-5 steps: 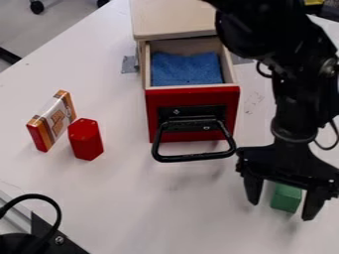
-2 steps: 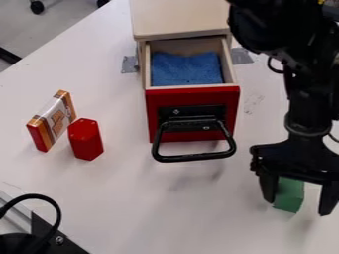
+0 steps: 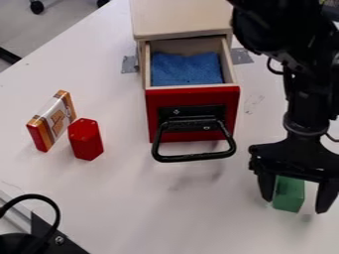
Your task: Put the green object to the drawer
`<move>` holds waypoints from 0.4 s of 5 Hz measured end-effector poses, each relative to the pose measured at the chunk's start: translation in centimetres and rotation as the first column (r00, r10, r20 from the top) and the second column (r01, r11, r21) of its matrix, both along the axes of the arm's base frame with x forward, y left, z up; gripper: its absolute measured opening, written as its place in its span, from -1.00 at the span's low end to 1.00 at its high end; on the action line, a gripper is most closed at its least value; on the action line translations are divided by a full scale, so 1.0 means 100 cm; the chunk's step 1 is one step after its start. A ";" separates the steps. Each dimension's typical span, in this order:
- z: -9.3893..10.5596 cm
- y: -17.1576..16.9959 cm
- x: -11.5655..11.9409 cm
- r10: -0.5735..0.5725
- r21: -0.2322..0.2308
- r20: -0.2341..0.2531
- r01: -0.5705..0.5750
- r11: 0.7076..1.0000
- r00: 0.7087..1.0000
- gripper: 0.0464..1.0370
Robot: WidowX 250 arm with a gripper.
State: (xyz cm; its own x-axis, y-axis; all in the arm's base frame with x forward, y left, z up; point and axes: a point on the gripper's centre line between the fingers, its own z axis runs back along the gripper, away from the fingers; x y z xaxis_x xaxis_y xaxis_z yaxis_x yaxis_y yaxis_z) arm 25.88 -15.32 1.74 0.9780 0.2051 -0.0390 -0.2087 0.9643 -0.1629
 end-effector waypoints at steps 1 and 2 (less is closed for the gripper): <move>0.001 0.002 0.006 0.009 0.005 0.008 -0.009 1.000 1.000 0.93; -0.003 0.007 0.007 0.024 0.022 -0.006 -0.024 0.999 1.000 0.87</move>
